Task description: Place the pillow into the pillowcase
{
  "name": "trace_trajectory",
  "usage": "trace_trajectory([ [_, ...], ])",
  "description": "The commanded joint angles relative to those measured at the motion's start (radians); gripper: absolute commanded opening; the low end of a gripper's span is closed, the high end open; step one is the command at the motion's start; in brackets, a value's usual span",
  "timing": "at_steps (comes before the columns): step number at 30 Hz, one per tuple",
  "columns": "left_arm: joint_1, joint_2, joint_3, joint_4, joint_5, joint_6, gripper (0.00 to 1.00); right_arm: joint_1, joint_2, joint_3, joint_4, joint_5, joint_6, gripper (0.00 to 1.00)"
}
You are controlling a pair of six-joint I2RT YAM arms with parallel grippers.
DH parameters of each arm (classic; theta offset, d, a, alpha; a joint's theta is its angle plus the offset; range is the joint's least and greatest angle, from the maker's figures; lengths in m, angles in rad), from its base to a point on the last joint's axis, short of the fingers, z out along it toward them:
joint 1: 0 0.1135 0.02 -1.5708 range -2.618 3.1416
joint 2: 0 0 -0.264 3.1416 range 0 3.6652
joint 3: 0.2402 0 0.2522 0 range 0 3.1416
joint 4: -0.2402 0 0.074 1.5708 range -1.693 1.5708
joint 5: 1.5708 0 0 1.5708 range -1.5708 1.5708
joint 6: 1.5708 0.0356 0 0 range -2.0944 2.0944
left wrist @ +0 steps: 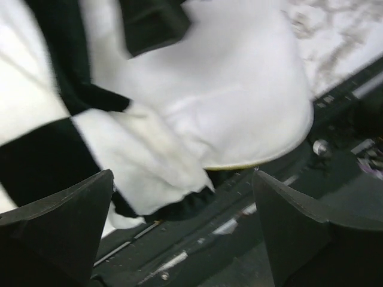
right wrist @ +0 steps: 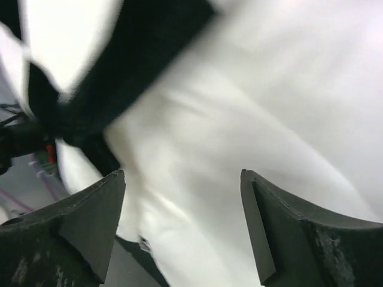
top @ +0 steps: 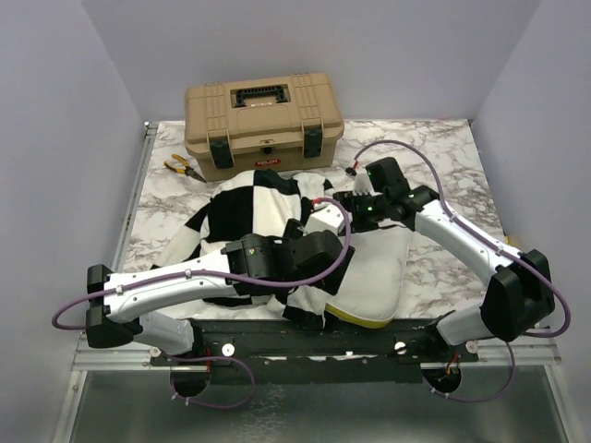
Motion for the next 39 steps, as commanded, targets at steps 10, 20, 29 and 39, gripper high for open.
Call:
trace_trajectory([
  [10,0.329,0.325,0.268,0.019,-0.084,0.176,0.98,-0.328,-0.017,0.001,-0.181,0.120,-0.090,0.91],
  [20,0.492,0.829,0.792,-0.085,-0.175,0.308,0.85,-0.370,0.047,0.063,-0.156,0.109,-0.036,0.91],
  [29,0.587,0.988,0.798,-0.018,-0.098,0.301,0.70,-0.384,0.098,0.105,-0.140,0.146,-0.041,0.92],
  [39,0.592,0.843,0.704,0.071,-0.029,0.298,0.00,-0.407,0.139,0.060,-0.149,0.325,-0.038,1.00],
])
